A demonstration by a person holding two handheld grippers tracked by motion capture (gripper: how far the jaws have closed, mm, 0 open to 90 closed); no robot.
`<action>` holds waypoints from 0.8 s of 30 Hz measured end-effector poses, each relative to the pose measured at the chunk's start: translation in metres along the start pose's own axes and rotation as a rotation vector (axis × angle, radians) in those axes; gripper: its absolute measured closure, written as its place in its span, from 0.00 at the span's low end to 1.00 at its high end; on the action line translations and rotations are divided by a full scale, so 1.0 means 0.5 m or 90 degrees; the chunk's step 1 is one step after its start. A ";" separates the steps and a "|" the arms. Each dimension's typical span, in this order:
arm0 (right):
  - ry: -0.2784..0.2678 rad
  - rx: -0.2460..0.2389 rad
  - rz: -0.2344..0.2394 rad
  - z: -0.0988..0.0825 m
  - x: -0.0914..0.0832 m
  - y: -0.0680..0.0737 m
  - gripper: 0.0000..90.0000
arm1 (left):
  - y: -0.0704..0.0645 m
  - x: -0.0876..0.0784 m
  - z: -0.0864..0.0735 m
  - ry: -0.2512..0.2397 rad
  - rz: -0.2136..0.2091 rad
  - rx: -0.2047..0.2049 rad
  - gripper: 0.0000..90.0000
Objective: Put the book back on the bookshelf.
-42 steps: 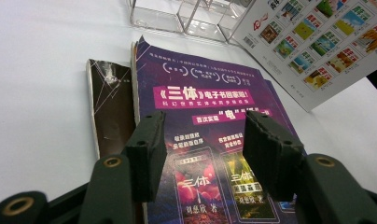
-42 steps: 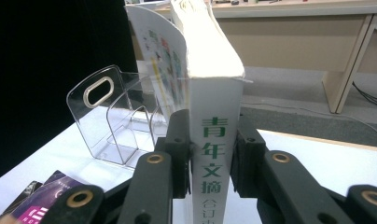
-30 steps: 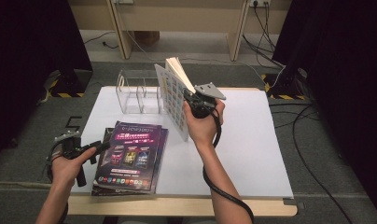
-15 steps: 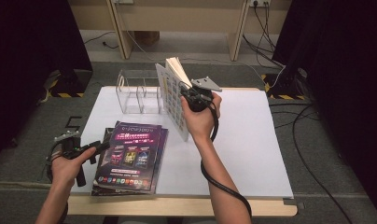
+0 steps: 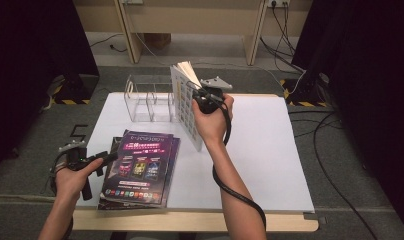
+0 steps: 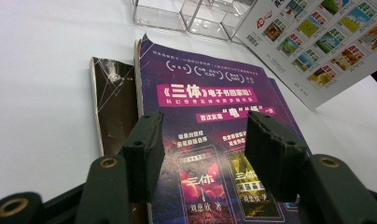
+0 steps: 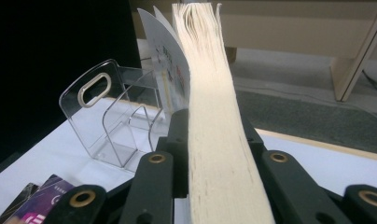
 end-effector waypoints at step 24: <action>-0.008 0.005 0.000 0.033 0.012 0.019 0.83 | 0.001 0.002 0.002 -0.002 -0.001 -0.001 0.51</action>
Point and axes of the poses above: each handheld gripper's, and its own axes: x roughly forward along the jaws, z roughly out of its top, y roughly to its left, the point moved 8 cm from there along x, roughly forward along the jaws, and after that the axes turned 12 degrees about y, right-handed, at the moved point
